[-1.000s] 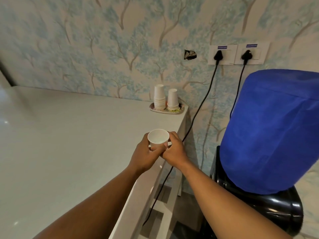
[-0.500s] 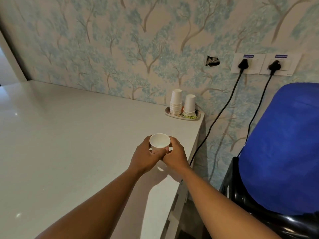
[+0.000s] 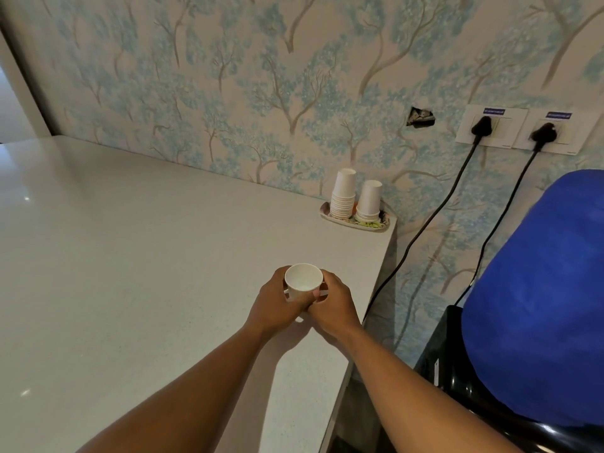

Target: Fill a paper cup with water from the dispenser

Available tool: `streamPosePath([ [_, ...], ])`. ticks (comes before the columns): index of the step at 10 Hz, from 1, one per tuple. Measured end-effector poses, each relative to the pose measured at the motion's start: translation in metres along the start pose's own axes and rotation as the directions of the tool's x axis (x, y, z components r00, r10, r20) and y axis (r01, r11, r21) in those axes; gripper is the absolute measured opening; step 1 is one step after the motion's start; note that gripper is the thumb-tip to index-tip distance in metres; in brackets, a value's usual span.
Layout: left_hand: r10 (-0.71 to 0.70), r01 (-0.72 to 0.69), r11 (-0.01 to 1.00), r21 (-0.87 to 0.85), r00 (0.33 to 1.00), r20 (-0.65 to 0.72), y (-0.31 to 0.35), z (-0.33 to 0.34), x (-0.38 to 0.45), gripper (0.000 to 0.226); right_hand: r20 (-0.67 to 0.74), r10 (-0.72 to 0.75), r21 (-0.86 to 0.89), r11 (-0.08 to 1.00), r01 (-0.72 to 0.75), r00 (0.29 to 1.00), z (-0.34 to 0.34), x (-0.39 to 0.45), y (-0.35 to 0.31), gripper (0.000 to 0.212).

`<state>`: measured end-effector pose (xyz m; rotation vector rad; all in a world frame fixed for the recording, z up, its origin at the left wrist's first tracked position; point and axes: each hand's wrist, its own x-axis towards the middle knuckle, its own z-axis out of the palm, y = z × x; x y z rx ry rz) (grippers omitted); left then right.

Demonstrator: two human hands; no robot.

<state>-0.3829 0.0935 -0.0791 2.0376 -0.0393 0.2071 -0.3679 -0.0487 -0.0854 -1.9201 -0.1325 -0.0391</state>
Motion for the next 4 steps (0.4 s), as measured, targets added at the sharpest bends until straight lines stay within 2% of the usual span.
streamPosePath([
  [2, -0.006, 0.006, 1.0, 0.008, 1.0, 0.001, -0.003, -0.001, 0.002, 0.08, 0.019, 0.005, 0.024, 1.0, -0.005, 1.0, 0.002, -0.001, 0.0, 0.064],
  [3, -0.002, 0.001, 1.0, 0.022, 1.0, 0.014, 0.002, -0.003, 0.0, 0.092, 0.042, -0.008, 0.015, 1.0, 0.007, 0.999, -0.003, -0.001, -0.002, 0.065],
  [4, -0.058, 0.059, 0.996, 0.061, 0.998, -0.02, 0.007, -0.006, 0.0, 0.121, 0.069, -0.013, 0.003, 1.0, 0.013, 0.998, -0.01, -0.003, -0.005, 0.068],
])
